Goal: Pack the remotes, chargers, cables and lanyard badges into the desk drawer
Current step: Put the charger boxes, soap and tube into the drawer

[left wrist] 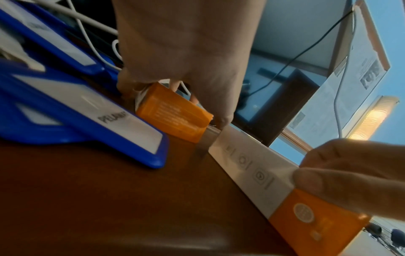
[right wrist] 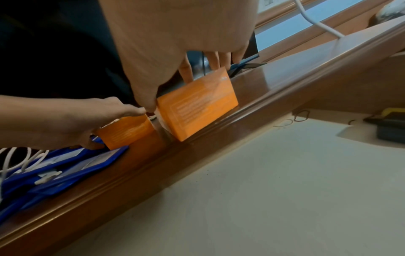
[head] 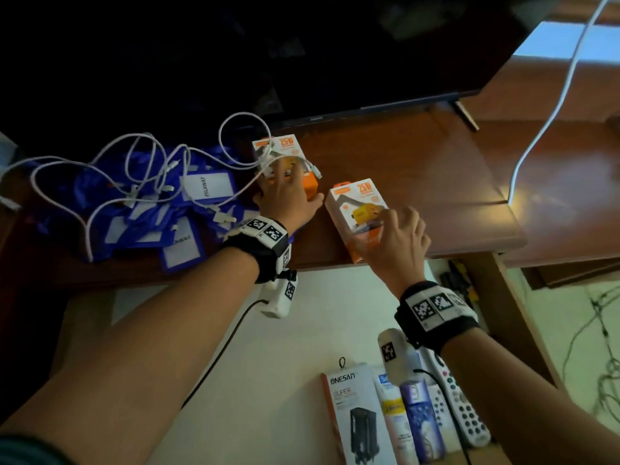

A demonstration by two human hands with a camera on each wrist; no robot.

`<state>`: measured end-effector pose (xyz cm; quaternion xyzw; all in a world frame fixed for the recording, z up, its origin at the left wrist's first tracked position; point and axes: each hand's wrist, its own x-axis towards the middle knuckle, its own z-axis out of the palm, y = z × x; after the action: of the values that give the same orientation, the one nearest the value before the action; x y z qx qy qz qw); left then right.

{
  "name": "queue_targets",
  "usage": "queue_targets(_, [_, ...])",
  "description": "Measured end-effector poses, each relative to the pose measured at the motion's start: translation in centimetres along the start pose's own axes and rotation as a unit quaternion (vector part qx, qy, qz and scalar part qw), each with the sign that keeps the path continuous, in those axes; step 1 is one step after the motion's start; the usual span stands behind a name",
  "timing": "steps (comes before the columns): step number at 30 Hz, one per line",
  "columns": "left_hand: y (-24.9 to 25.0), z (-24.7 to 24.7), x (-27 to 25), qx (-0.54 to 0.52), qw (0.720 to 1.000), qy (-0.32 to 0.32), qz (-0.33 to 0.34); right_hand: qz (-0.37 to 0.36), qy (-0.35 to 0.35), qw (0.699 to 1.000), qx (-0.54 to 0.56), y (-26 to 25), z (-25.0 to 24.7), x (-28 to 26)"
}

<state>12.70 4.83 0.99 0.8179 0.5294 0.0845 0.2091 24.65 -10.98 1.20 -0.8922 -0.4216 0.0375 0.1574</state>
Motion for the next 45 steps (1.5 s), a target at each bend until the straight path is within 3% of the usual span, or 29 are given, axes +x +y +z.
queue_targets(8, [2.3, -0.1, 1.4, 0.011, 0.993, 0.049, -0.102, 0.019, -0.029, 0.997, 0.074, 1.1, -0.5, -1.2])
queue_targets(13, [2.6, -0.3, 1.6, -0.019, 0.995, 0.042, -0.090, 0.048, -0.054, 0.995, 0.072, 4.9, -2.0, -1.7])
queue_targets(17, [3.2, -1.2, 1.1, -0.046, 0.998, -0.012, -0.051, 0.058, -0.078, 0.993, 0.070, 7.4, -3.0, -2.3])
queue_targets(20, [4.5, -2.8, 0.3, -0.098, 0.988, -0.068, -0.099, 0.053, -0.098, 0.989, 0.094, 8.6, -3.9, -3.2])
queue_targets(22, [5.5, -3.7, -0.7, -0.221, 0.961, -0.098, -0.130, 0.054, -0.103, 0.984, 0.136, 9.4, -4.5, -3.8])
queue_targets(25, [7.0, -4.6, -2.8, -0.412, 0.889, -0.110, -0.169, 0.083, -0.109, 0.960, 0.243, 10.7, -5.1, -4.7])
queue_targets(29, [8.3, -4.0, -6.6, -0.522, 0.814, -0.166, -0.195, 0.153, -0.146, 0.892, 0.401, 12.8, -5.6, -5.9])
queue_targets(31, [8.6, -3.1, -8.3, -0.543, 0.794, -0.166, -0.217, 0.179, -0.167, 0.855, 0.457, 13.6, -6.0, -6.3])
queue_targets(34, [10.1, -2.3, -11.4, -0.540, 0.802, -0.138, -0.214, 0.188, -0.180, 0.826, 0.499, 14.5, -6.5, -6.9])
queue_targets(37, [10.7, -0.8, -14.8, -0.510, 0.834, -0.078, -0.195, 0.169, -0.216, 0.815, 0.511, 15.3, -6.4, -8.1])
queue_targets(40, [9.8, 0.5, -18.8, -0.467, 0.866, -0.043, -0.171, 0.165, -0.265, 0.790, 0.527, 15.3, -6.1, -9.7])
queue_targets(45, [6.8, 2.2, -25.7, -0.432, 0.884, 0.009, -0.177, 0.144, -0.357, 0.774, 0.502, 13.3, -4.4, -12.5])
